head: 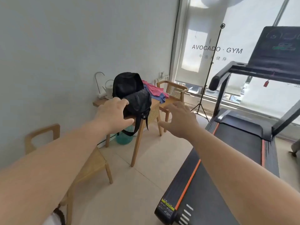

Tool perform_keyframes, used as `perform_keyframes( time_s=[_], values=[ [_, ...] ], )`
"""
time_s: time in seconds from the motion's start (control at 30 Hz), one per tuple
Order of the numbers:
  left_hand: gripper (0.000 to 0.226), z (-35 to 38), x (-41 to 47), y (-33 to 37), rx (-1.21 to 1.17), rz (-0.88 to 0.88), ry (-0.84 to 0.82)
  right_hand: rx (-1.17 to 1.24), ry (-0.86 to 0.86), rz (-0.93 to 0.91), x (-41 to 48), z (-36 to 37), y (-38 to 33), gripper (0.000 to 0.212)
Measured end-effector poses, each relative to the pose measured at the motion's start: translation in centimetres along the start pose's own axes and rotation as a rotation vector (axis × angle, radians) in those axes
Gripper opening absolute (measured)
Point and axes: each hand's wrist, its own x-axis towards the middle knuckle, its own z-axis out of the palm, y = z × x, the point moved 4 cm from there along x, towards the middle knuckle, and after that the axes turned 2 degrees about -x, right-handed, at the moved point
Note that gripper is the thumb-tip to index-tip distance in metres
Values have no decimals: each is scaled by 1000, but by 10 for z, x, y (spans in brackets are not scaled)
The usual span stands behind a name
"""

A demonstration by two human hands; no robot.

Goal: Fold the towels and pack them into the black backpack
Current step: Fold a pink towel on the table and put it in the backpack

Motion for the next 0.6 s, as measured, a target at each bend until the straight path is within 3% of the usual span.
perform_keyframes(
  time_s=[0.37, 0.6],
  values=[
    [71, 85, 215, -118, -121, -4, -123, 18, -67, 164, 224, 83, 19, 66],
    [69, 153, 312, -153, -187, -22, -230, 60, -105, 293, 324, 133, 48, 66]
  ],
)
